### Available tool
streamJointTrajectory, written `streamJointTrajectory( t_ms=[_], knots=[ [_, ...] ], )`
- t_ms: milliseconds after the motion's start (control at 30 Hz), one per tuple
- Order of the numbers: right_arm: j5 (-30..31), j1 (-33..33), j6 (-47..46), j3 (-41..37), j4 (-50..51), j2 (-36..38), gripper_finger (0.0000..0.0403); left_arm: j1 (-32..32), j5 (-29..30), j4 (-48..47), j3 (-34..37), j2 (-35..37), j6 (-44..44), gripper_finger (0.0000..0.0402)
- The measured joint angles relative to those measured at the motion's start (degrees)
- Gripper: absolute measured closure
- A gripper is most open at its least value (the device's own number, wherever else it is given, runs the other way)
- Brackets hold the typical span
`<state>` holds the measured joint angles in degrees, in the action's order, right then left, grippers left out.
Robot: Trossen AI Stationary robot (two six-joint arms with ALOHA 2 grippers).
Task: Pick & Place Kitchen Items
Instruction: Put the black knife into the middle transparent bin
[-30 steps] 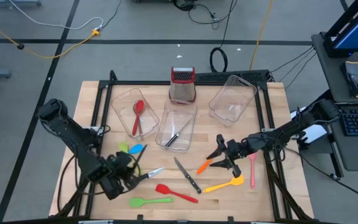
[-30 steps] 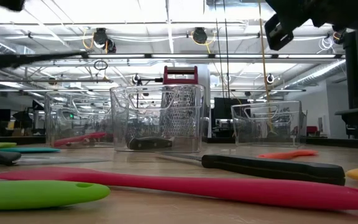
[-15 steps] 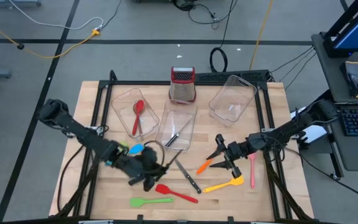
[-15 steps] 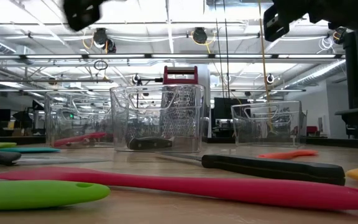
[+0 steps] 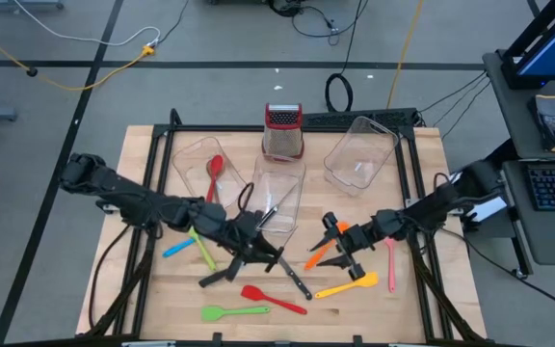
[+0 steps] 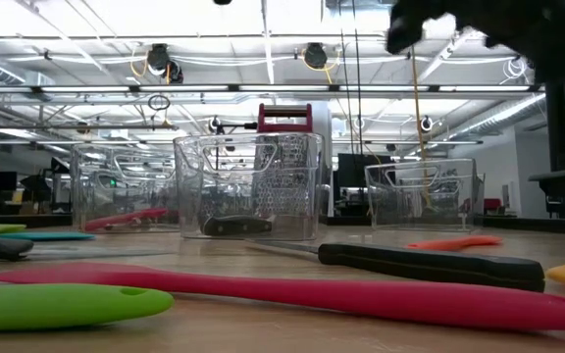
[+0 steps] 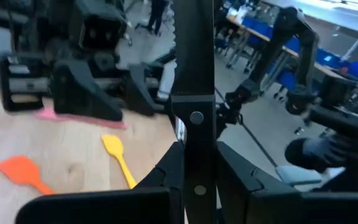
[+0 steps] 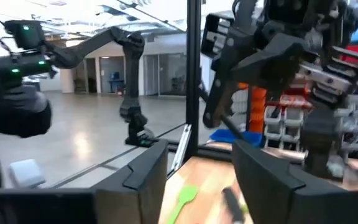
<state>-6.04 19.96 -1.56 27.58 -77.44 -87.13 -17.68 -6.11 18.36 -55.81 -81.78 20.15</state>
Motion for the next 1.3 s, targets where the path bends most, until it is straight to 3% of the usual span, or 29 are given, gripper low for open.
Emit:
streamJointTrajectory(
  t_ms=[333, 500, 933, 1300],
  knots=[
    [-3.4, -3.0, 4.3, 12.4, 5.7, -8.1, 0.0140, 0.0, -5.5, 3.3, 0.0, -0.1, -4.6, 0.0354],
    [-8.5, -3.8, 3.8, 15.5, 6.2, -9.6, 0.0120, -0.5, -6.0, 3.2, 0.0, -0.1, -6.8, 0.0354],
    [-10.7, -4.7, 3.3, 20.7, 12.7, -9.7, 0.0106, 0.0, -6.2, 4.1, 0.0, -0.8, -8.6, 0.0354],
    [-10.6, -4.4, 2.6, 21.9, 14.3, -9.6, 0.0104, 1.6, -14.5, 11.0, 0.1, -5.1, -9.9, 0.0354]
  ],
)
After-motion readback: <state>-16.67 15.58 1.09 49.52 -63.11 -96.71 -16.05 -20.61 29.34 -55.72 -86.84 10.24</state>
